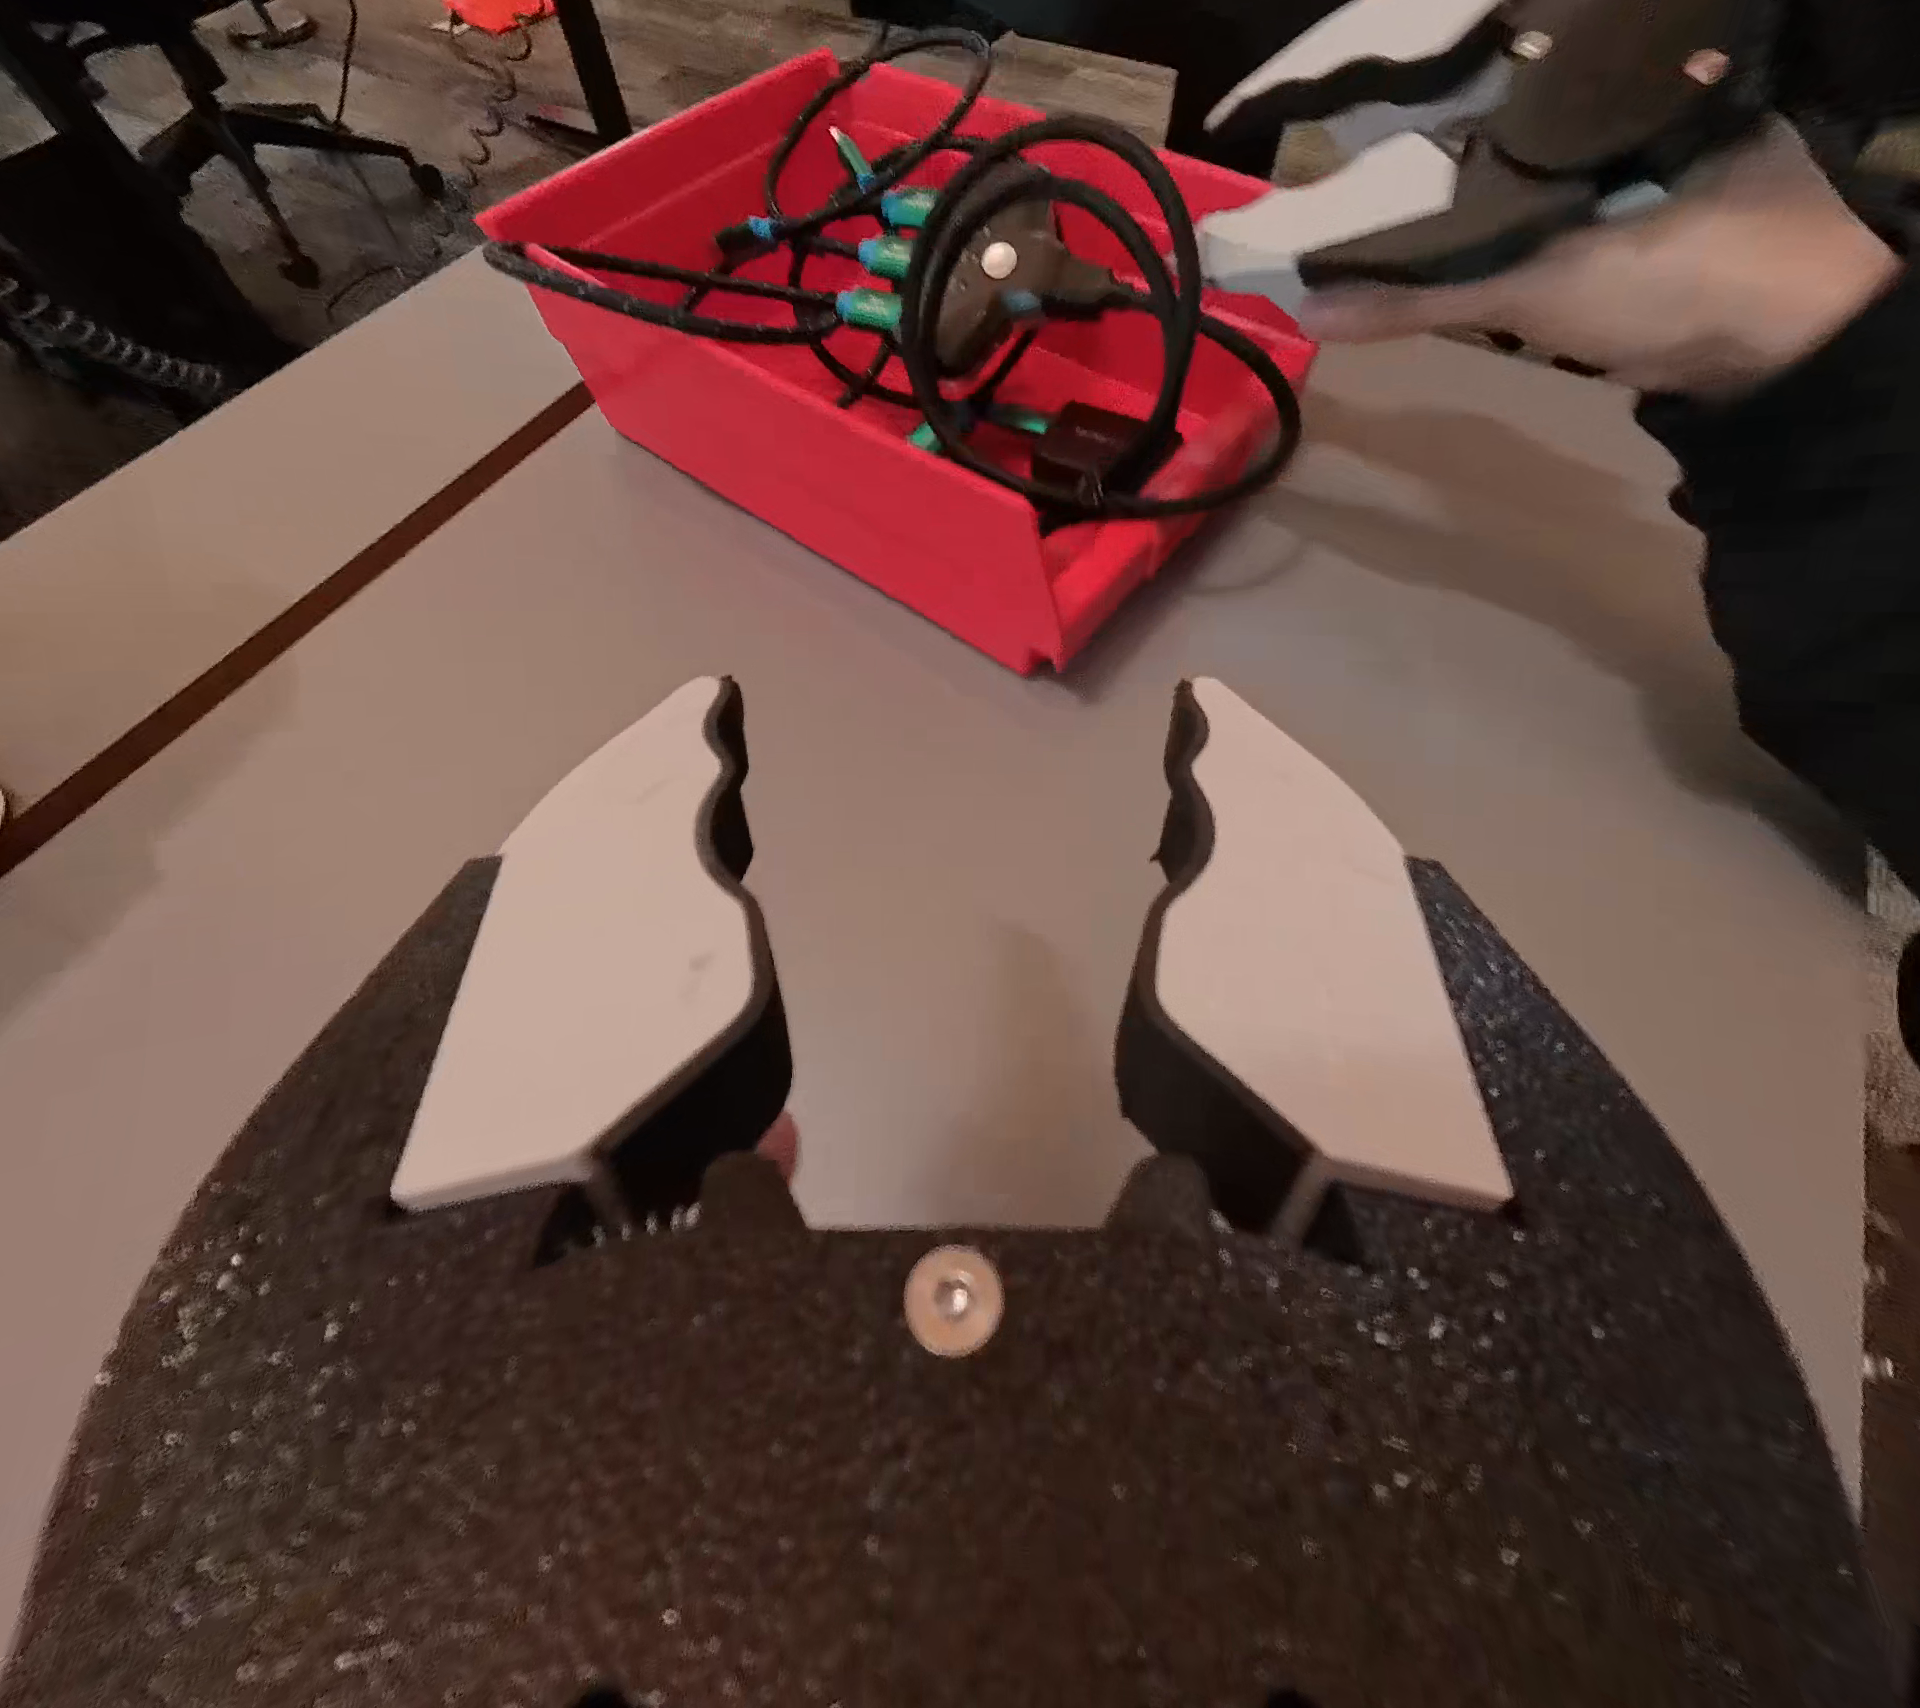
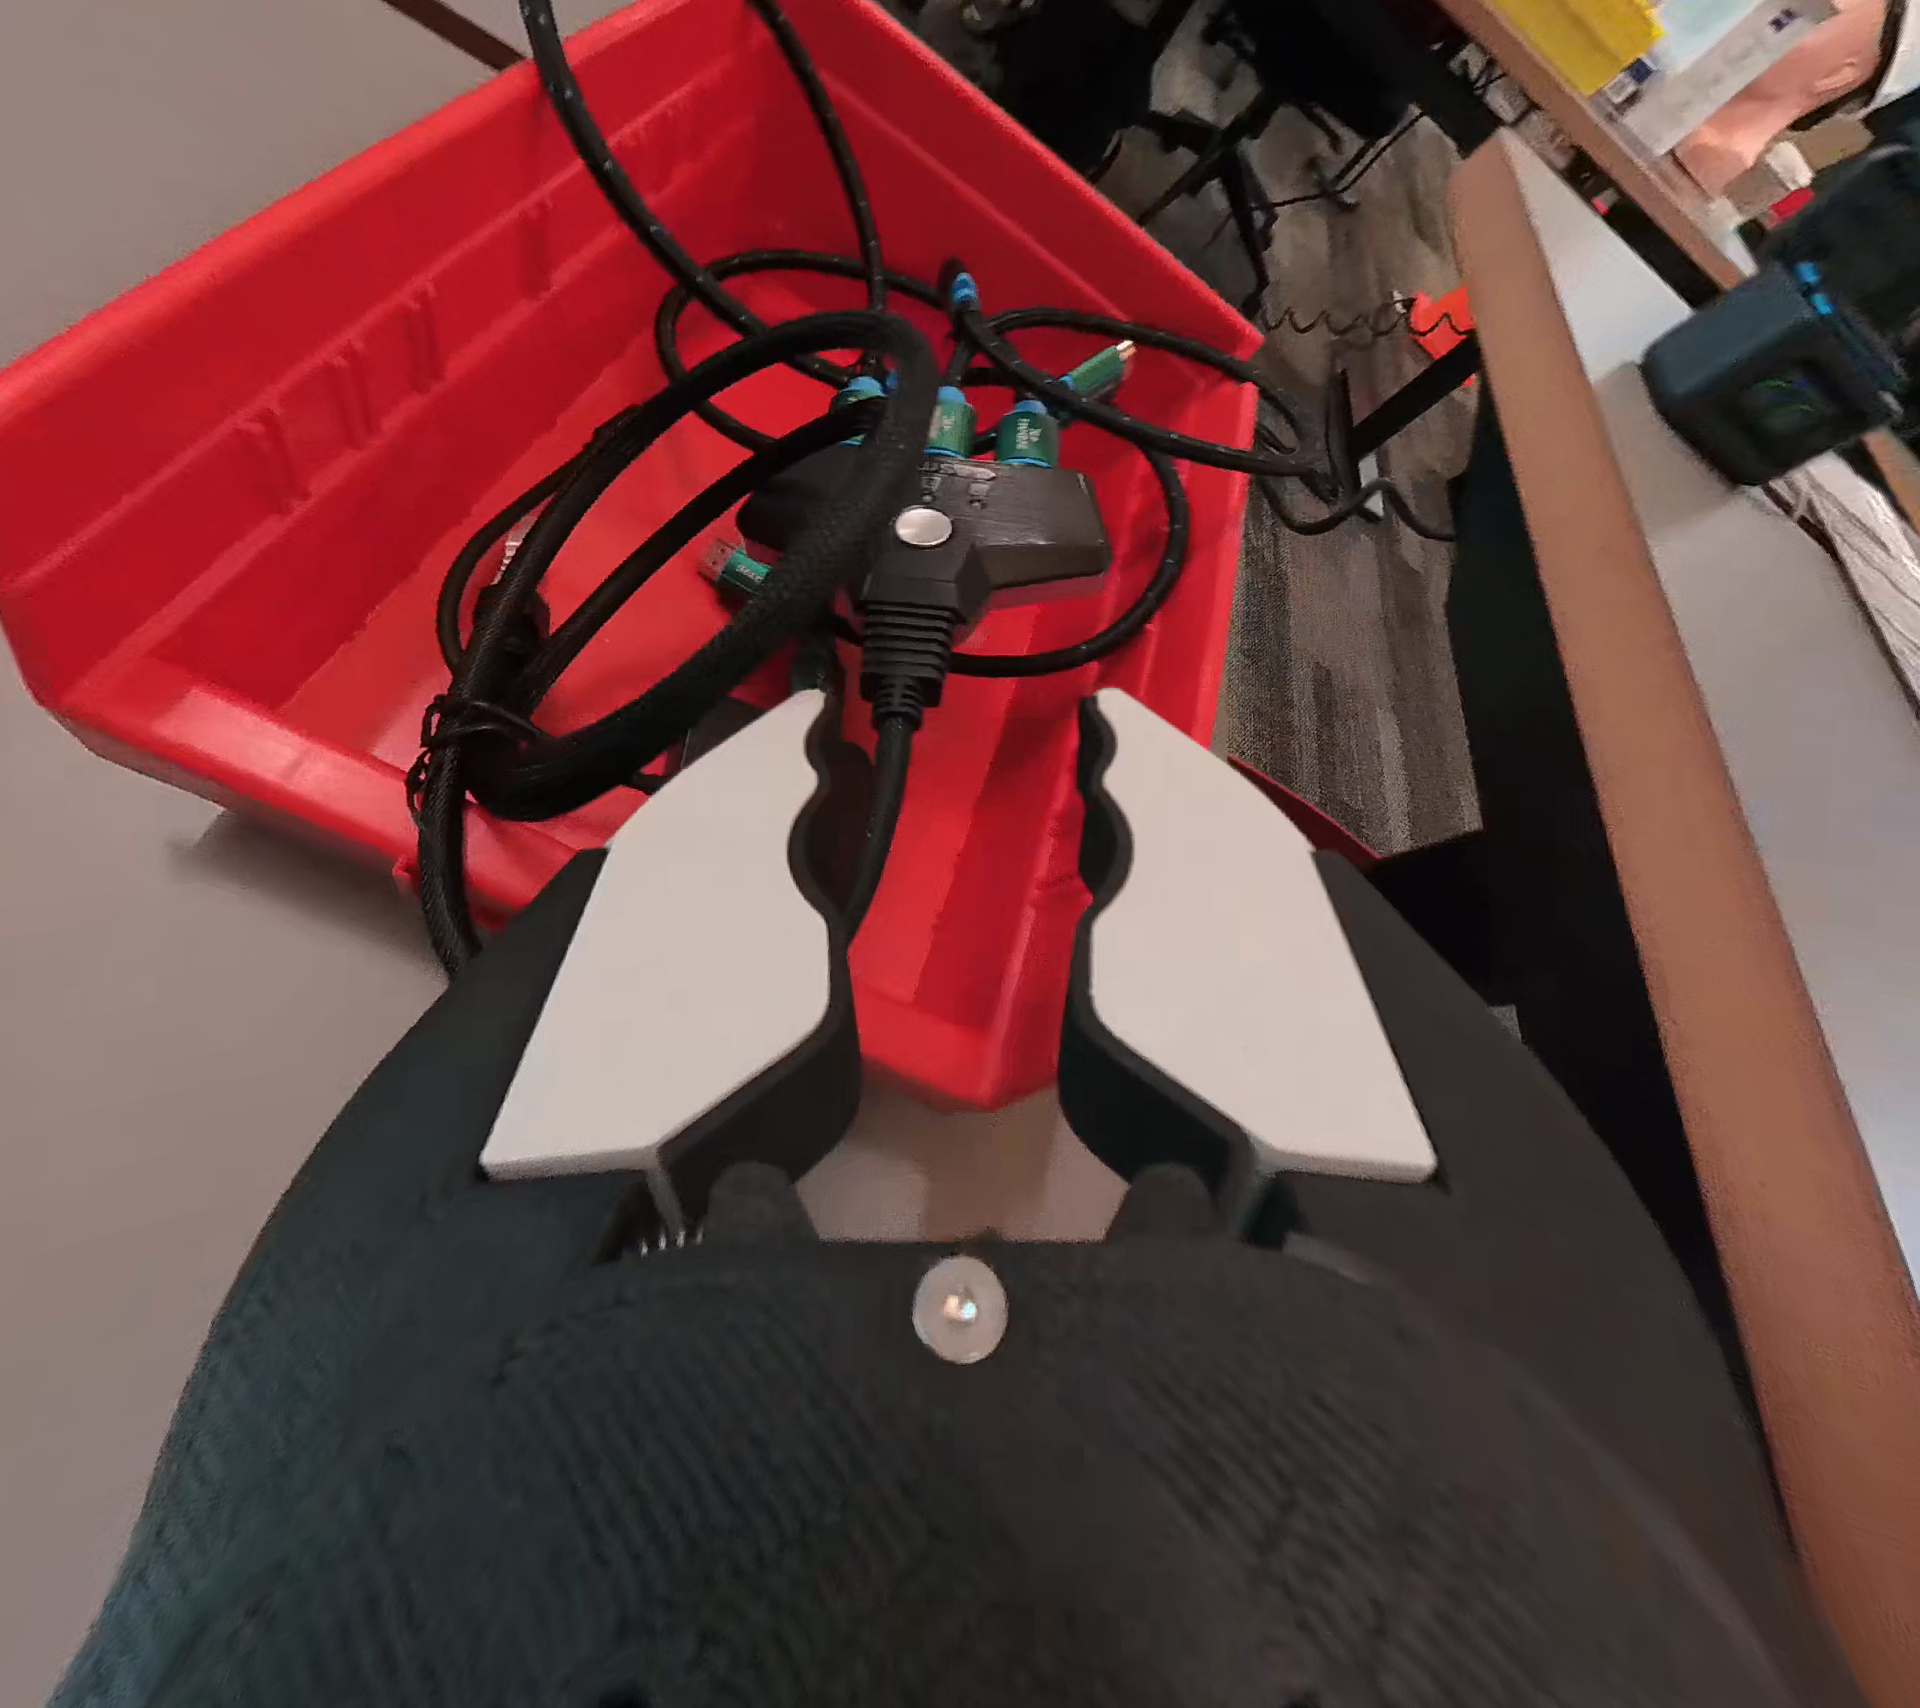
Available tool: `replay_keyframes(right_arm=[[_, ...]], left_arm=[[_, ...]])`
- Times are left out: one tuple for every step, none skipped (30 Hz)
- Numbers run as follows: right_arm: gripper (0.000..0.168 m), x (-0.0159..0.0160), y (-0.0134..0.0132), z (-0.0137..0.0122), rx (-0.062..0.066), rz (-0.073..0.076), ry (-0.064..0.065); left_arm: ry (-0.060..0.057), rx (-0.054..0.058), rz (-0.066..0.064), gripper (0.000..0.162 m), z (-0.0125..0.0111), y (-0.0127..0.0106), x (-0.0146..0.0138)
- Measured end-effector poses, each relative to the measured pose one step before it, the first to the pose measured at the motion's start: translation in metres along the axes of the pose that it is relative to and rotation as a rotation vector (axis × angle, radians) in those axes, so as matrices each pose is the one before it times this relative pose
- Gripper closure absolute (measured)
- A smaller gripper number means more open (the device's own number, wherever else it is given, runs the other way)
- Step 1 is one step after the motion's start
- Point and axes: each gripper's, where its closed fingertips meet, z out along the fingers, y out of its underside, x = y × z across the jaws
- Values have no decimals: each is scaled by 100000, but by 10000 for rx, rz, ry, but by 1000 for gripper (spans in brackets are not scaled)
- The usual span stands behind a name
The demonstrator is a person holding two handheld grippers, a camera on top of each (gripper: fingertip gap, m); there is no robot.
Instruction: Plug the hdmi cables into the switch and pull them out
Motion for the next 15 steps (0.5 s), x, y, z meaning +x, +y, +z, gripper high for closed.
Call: replay_keyframes(right_arm=[[123,188,65,-554,81,141,43],[119,47,256,-530,-7,137,-10],[114,-57,364,-500,-52,207,-16],[111,-142,342,-469,-22,189,-20],[109,-121,229,-436,66,129,22],[108,-66,226,-374,82,94,41],[107,61,138,-227,56,24,40],[105,212,155,-92,-110,-58,9],[100,582,403,-126,-292,-27,148],[95,913,446,-166,-219,117,318],[94,832,386,-155,-38,256,270],[92,530,368,-84,49,276,84],[87,348,413,12,27,237,-1],[81,265,415,103,-33,164,-30],[78,187,344,157,-62,89,-53]], left_arm=[[-94,-92,-121,85,790,-809,-200],[-33,-126,-128,83,866,-706,-125],[7,-145,-209,83,912,-621,-76],[-45,-167,-333,82,916,-542,-125],[-45,-130,-400,79,938,-565,-59],[-2,-61,-350,77,931,-626,17],[-113,-17,-268,79,908,-625,-134],[-237,10,-189,79,880,-594,-350],[-276,-26,-134,80,894,-539,-501],[-328,-136,-93,82,862,-395,-646],[-324,-194,-76,82,819,-302,-632],[-218,-242,-40,81,813,-193,-452],[-178,-349,-80,80,848,1,-388],[-192,-363,-228,80,857,32,-365],[-150,-312,-272,80,848,-24,-243]])
